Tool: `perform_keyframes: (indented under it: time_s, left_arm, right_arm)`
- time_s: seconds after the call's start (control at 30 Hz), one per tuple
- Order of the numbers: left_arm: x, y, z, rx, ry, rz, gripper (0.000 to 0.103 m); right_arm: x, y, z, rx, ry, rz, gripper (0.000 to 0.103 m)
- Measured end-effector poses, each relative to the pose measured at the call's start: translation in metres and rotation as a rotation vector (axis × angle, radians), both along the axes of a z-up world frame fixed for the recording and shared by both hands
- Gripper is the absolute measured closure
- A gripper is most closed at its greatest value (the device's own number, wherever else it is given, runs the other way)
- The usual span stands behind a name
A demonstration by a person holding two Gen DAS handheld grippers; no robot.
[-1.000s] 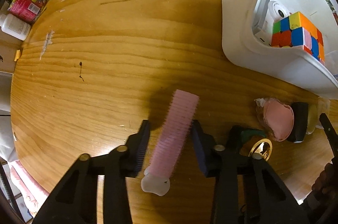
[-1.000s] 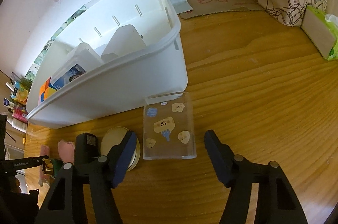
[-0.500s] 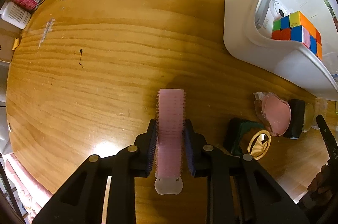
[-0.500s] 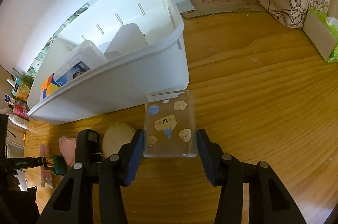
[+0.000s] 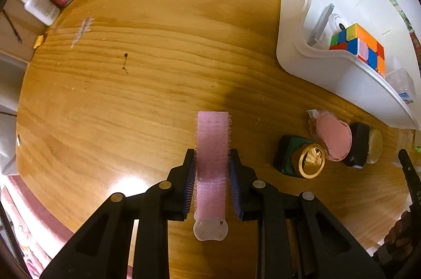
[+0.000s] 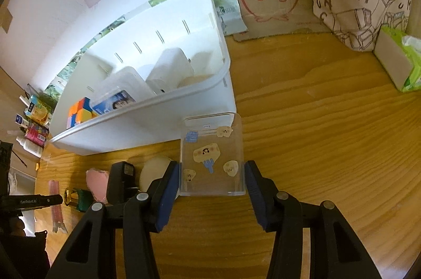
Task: Organize rigid objects
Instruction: 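Lift the hair roller and clear box and carry both over the white bin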
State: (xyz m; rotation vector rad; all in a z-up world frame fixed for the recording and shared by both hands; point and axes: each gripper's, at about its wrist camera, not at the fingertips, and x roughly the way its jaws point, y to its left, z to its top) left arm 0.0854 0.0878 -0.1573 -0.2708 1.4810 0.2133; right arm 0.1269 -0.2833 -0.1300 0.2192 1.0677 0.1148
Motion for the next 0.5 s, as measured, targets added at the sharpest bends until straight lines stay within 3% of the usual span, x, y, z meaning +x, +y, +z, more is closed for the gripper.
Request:
perform_keyframes:
  time_s: [0.5]
  left_arm:
    - [-0.036, -0.012, 0.038, 0.021, -0.097, 0.085, 0.077]
  right_arm:
    - [-0.011, -0.030, 0.058, -0.024, -0.123, 0.051, 0.052]
